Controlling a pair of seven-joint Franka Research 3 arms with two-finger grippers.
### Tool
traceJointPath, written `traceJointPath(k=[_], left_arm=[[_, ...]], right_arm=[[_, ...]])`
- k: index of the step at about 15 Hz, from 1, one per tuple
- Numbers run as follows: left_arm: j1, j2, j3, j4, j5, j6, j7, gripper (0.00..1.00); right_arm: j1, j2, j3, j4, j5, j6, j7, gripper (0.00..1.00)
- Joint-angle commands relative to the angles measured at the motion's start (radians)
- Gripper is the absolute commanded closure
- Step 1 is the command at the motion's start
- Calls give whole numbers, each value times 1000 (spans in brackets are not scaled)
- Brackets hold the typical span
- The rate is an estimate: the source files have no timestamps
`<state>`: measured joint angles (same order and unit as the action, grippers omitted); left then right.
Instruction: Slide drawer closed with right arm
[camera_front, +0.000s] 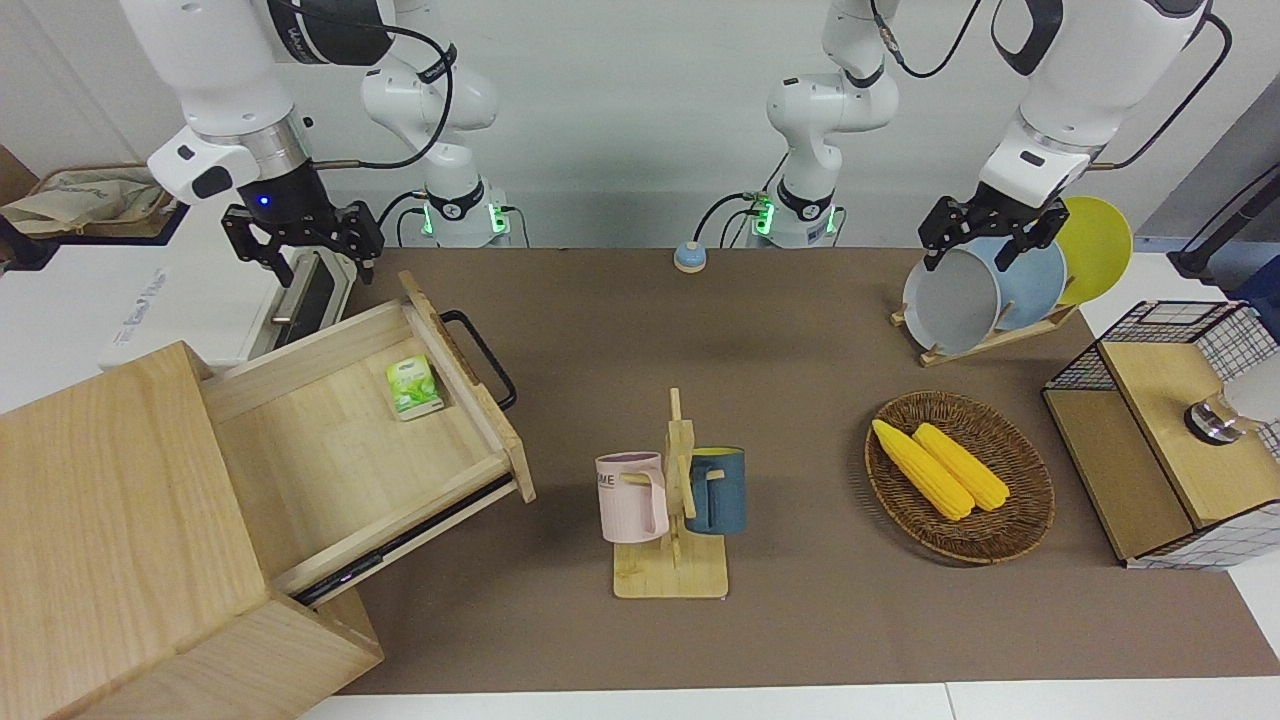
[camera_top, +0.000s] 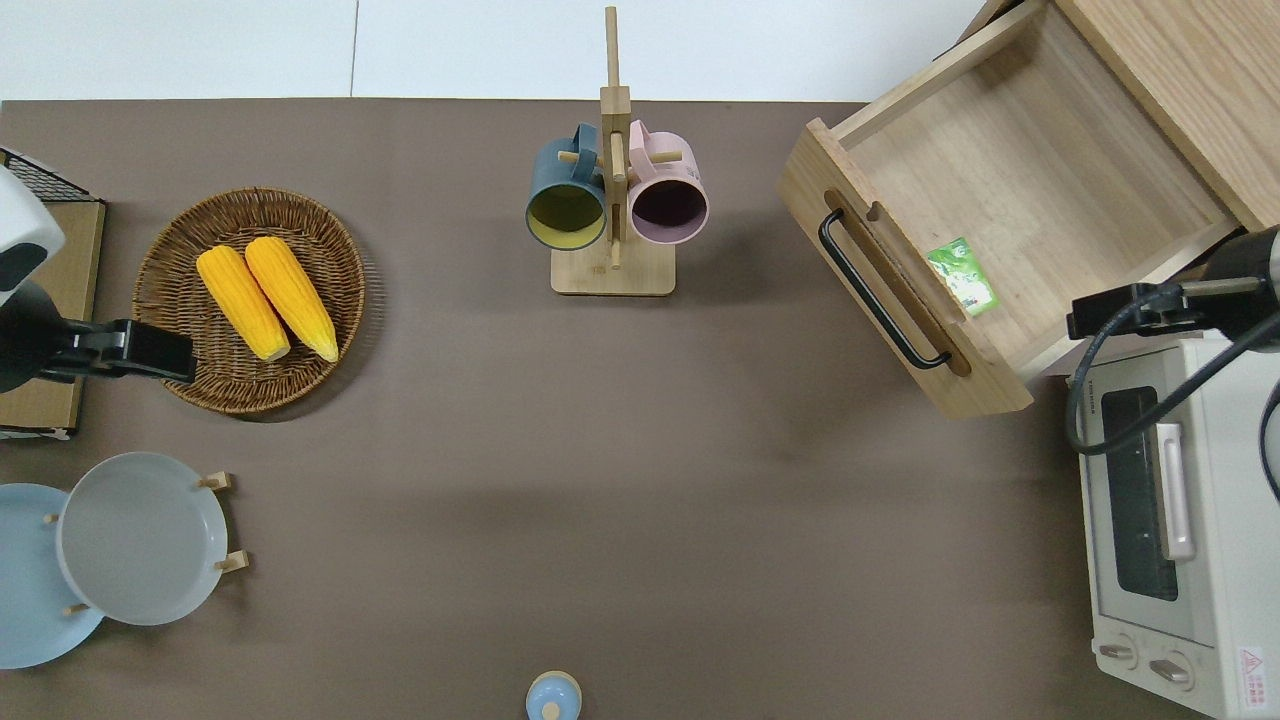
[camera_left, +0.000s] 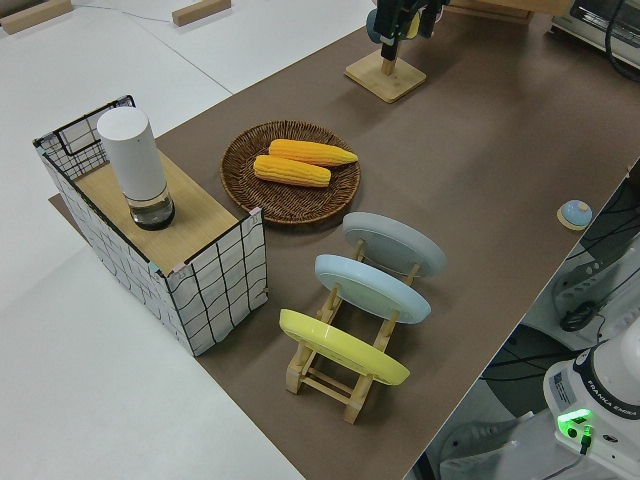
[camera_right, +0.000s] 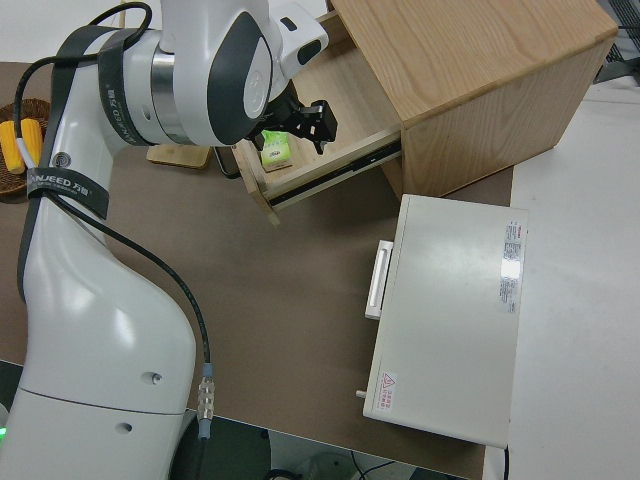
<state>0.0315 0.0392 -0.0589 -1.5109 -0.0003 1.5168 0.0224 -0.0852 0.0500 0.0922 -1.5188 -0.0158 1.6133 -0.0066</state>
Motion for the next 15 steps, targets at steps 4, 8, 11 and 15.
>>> traceJointPath(k=[4,8,11,15], left_arm=[[5,13,-7,26,17,-20,10,7],[5,13,-7,24,17,-20,10,7],[5,13,-7,24,17,-20,10,7],[5,11,-7,24,17,-20,10,7]], right_arm=[[-8,10,15,12,-21,-4,10,15],[-8,10,15,12,-21,-4,8,21],[-8,10,15,12,-23,-4,0,518],[-7,10,15,12,-19,-18,-1,1000]])
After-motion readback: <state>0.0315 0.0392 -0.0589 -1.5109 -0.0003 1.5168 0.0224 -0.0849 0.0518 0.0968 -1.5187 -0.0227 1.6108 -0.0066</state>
